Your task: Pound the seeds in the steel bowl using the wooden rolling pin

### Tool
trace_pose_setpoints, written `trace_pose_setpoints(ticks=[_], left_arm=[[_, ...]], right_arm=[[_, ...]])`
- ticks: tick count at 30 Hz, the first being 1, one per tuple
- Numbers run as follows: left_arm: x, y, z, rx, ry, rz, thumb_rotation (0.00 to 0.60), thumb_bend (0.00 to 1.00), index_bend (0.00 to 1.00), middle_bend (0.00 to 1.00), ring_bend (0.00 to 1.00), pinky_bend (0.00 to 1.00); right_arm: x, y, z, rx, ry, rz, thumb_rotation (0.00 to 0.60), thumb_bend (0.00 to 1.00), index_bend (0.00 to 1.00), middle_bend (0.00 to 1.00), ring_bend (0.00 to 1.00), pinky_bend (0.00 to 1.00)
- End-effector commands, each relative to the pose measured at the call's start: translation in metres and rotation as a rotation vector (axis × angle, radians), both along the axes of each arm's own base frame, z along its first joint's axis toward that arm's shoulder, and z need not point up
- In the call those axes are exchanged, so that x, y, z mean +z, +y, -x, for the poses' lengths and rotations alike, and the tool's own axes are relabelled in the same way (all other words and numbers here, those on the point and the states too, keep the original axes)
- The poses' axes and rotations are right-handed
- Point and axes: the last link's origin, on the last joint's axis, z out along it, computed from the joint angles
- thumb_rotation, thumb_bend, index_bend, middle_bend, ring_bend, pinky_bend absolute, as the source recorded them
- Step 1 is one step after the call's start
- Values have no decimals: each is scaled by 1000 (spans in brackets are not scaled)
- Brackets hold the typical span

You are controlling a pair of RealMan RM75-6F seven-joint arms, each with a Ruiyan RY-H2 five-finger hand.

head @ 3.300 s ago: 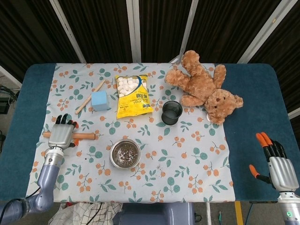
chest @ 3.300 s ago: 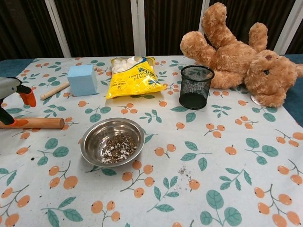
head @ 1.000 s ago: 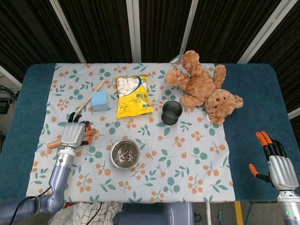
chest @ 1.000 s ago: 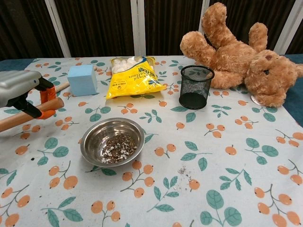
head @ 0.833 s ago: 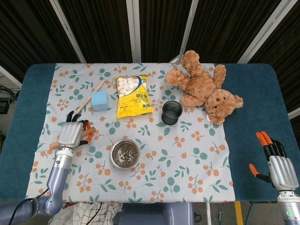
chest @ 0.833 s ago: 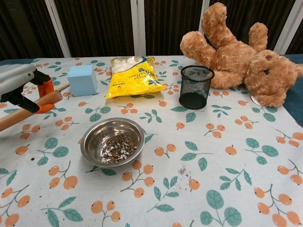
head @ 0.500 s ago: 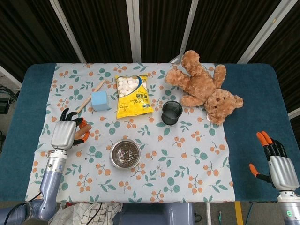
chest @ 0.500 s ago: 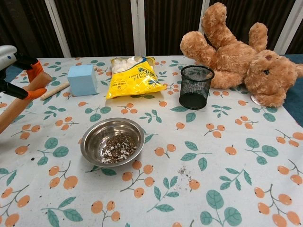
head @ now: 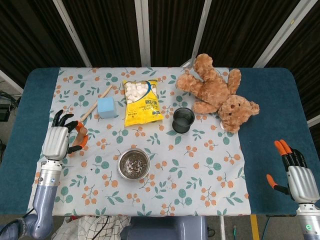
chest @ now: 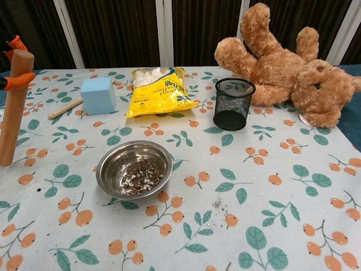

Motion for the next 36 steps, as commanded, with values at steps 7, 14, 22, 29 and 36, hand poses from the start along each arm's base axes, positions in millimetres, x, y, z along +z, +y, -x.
trace_pose_setpoints(ticks=[7,14,22,29,36], left_arm=[[15,-3,-8,-60,-97,-52,600,989,600,713,195,3],[16,-2,-16,-89,-136,-61,600,989,600,713,195,3],[15,-1,-20,-105,-158,-67,600,989,600,713,195,3],[14,-1,-29,-127,-191,-66,600,989,600,712,195,8],[11,2,-58,-172,-278,-39,600,989,600,712,195,14]], right_arm=[[0,0,0,0,1,3,600,360,0,0,0,0],[0,1,0,-2,1,5,600,359,0,0,0,0],[0,0,1,-2,0,4,600,359,0,0,0,0],[0,0,1,-1,0,5,600,359,0,0,0,0],[0,-1,1,-2,0,3,600,359,0,0,0,0]])
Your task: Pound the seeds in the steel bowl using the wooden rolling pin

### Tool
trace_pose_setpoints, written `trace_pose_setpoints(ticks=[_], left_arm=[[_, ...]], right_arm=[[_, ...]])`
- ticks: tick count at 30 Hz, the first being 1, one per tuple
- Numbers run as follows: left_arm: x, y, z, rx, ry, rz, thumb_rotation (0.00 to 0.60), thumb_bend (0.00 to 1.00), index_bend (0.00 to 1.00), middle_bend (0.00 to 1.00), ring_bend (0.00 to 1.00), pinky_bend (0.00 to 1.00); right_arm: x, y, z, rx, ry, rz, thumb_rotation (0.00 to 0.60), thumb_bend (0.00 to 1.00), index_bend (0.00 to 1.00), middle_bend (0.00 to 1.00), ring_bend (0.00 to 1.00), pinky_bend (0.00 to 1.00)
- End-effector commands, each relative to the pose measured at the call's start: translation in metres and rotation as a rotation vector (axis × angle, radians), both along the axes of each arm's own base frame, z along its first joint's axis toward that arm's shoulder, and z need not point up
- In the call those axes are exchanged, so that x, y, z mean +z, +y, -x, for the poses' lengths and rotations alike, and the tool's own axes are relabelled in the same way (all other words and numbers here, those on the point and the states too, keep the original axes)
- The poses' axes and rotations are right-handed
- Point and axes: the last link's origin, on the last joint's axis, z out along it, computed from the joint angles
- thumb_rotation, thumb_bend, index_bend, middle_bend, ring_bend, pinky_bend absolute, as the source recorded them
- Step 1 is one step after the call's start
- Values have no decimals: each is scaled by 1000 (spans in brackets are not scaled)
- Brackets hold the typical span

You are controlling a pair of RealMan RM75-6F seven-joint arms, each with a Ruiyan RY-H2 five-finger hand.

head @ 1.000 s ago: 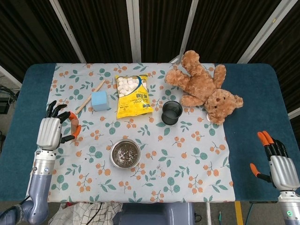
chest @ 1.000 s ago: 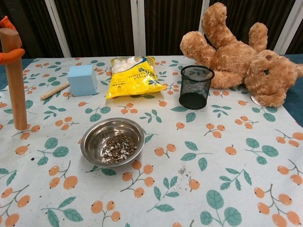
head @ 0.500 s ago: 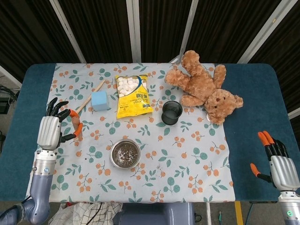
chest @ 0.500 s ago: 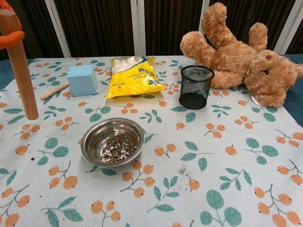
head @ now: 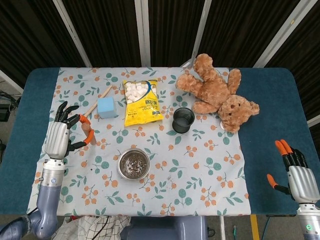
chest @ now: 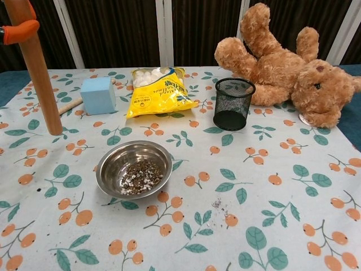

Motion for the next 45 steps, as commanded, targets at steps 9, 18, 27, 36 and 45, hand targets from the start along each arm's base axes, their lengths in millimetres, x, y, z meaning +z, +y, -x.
trace_pose_setpoints(ticks=[9,18,27,36,45], left_arm=[[-27,-4,-59,-109,-97,83,600,989,600,712,195,14],[-57,-14,-84,-149,-135,152,600,989,600,712,195,15],[-80,-24,-94,-174,-157,200,600,989,600,712,195,30],[-90,-29,-86,-168,-175,220,600,989,600,713,195,40],[-94,-32,-73,-160,-188,240,600,989,600,713,195,44]], right_arm=[[0,0,1,-4,-5,-1,600,359,0,0,0,0],[0,-1,2,-4,-9,-4,600,359,0,0,0,0],[-1,-2,2,-5,-10,-8,600,359,0,0,0,0],[-1,-2,1,-5,-10,-9,600,359,0,0,0,0],[-1,-1,1,-6,-10,-11,600,360,0,0,0,0]])
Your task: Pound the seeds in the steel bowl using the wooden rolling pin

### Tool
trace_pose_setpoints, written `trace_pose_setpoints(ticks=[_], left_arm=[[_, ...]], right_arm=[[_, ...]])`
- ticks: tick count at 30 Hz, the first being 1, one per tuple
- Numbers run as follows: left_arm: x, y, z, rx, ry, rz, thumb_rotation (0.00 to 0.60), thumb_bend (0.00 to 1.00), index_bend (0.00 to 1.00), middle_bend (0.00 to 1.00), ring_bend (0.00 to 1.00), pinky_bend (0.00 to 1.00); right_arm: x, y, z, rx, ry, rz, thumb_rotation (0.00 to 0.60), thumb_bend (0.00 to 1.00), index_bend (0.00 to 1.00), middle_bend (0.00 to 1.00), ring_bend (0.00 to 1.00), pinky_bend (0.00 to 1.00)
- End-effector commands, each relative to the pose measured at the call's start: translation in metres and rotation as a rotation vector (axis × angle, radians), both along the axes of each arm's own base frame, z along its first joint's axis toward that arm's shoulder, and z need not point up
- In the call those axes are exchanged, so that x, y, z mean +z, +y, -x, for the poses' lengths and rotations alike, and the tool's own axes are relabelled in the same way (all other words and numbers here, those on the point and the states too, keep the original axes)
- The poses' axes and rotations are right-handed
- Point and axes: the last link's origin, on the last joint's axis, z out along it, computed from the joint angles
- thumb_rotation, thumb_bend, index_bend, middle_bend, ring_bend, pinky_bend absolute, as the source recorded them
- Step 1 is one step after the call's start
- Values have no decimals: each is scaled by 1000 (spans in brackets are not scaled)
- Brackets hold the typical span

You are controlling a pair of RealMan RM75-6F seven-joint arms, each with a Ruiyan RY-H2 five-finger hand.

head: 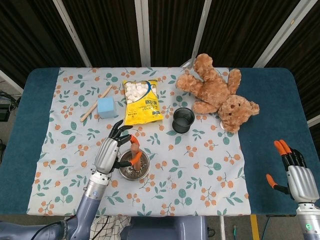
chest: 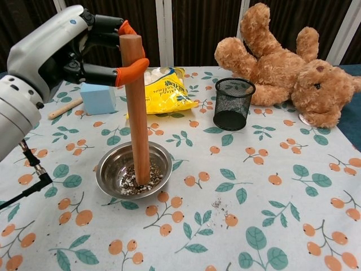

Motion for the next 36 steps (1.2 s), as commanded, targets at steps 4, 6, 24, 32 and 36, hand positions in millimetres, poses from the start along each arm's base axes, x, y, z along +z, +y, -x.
trace_pose_setpoints(ticks=[4,6,24,32,36], left_arm=[[-3,-1,7,2,3,9,600,989,600,714,195,44],[-3,-2,8,-2,5,10,600,989,600,714,195,44],[-6,-4,13,-22,32,5,600,989,600,714,195,50],[-4,-3,11,-41,26,-4,600,989,600,714,195,50],[1,0,4,-54,13,-19,600,989,600,714,195,50]], right_arm=[[0,0,0,0,1,1,600,359,0,0,0,0],[0,0,0,-1,1,1,600,359,0,0,0,0],[0,1,0,0,-1,3,600,360,0,0,0,0],[0,0,-1,2,0,4,600,359,0,0,0,0],[0,0,-1,1,0,4,600,359,0,0,0,0]])
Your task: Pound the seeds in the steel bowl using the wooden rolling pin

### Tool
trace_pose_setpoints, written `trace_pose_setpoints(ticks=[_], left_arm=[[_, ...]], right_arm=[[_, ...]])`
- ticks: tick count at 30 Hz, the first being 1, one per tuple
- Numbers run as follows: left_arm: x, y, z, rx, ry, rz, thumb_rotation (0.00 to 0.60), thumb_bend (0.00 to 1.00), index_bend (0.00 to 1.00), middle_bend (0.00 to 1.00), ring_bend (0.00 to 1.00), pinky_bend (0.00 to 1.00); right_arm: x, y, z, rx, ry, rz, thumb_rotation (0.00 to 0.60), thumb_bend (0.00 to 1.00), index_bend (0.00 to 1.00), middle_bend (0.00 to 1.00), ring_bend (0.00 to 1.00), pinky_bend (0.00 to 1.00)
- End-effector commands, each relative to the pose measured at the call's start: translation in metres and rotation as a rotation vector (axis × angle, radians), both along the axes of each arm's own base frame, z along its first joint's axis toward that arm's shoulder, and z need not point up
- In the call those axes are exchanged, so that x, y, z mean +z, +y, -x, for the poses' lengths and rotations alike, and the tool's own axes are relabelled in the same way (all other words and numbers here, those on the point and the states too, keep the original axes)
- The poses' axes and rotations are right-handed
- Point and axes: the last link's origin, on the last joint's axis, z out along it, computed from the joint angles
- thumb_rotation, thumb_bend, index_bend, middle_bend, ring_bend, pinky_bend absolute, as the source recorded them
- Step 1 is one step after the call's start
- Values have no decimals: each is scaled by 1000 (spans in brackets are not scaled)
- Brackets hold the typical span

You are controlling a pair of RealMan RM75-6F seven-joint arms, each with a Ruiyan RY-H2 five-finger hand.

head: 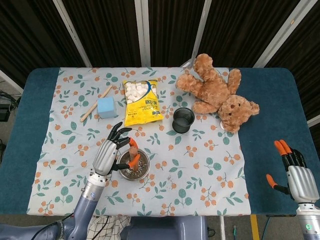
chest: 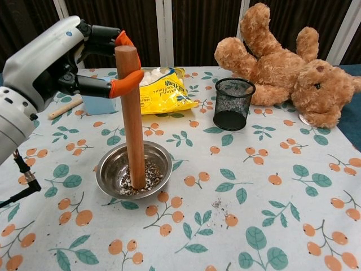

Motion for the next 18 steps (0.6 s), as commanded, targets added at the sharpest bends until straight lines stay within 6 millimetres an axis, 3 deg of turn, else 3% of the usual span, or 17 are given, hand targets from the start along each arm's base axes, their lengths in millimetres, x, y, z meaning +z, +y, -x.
trace_pose_setpoints(ticks=[1,9,18], left_arm=[[4,2,-5,-11,-8,-9,600,989,600,713,195,50],[10,3,-12,-31,-10,-22,600,989,600,714,195,50],[4,4,-3,-42,34,-14,600,989,600,714,195,62]], right_arm=[[0,0,0,0,0,0,600,359,0,0,0,0],[0,0,0,0,-1,0,600,359,0,0,0,0],[0,0,0,-1,2,0,600,359,0,0,0,0]])
